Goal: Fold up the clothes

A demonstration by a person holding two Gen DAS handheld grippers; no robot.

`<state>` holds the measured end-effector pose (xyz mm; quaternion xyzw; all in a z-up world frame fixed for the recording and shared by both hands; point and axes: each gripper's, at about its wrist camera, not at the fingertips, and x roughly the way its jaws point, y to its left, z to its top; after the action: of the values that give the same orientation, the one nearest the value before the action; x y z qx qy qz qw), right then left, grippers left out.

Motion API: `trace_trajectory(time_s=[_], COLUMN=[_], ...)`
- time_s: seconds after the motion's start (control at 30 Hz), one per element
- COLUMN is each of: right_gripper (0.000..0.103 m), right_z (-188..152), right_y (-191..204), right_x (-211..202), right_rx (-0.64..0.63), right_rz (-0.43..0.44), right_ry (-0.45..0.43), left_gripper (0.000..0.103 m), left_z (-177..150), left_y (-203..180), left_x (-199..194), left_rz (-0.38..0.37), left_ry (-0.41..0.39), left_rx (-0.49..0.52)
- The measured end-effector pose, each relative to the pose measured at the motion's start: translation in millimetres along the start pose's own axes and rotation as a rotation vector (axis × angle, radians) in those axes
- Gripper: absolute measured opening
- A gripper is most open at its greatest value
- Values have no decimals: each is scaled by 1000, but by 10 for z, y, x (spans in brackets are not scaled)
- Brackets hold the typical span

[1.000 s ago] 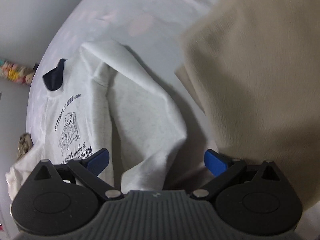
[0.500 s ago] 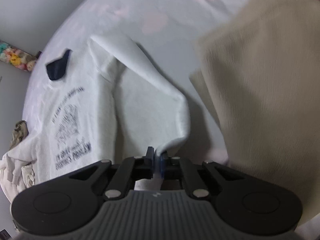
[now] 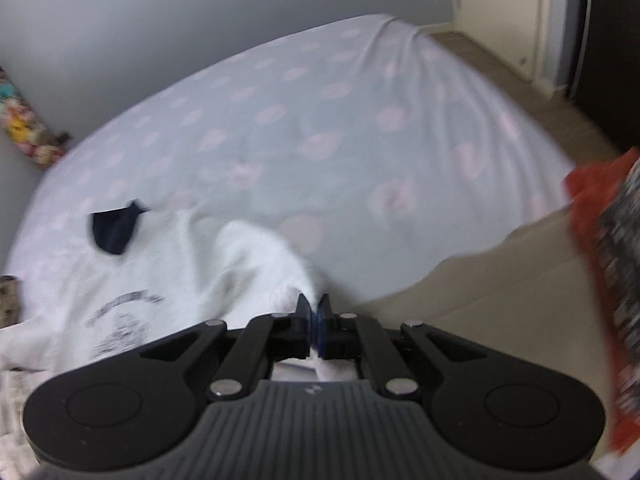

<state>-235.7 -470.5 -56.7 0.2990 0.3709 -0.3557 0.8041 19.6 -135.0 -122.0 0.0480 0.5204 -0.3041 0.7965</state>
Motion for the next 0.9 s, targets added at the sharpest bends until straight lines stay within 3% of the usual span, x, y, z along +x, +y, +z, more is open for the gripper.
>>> trace_trajectory(time_s=[0.27,0.4,0.53,0.67,0.8,0.9], right_gripper=[3,3,5,19,60,61], right_z=[471,532,511,467,377,228], right_y=[-725,-1093,-1311,-1330,-1389,-1505], right_x=[643,988,1232,1203,815,526], right_rx=[64,137,157,161,165,220], right_rz=[-302,-343,-310,-244,-222,-215], right_ry=[33,55,70,35,-90,-129], left_gripper=[48,48,48,48,48,48], left_z=[77,125,174,220,225,201], left_y=[35,42,4,-82,-139,-141], left_x=[106,193,277,341,391,413], left_rz=[52,81,89,76,56,43], left_ry=[40,68,90,100,105,109], left_rx=[-29,-45,-47,-34,-24,-24])
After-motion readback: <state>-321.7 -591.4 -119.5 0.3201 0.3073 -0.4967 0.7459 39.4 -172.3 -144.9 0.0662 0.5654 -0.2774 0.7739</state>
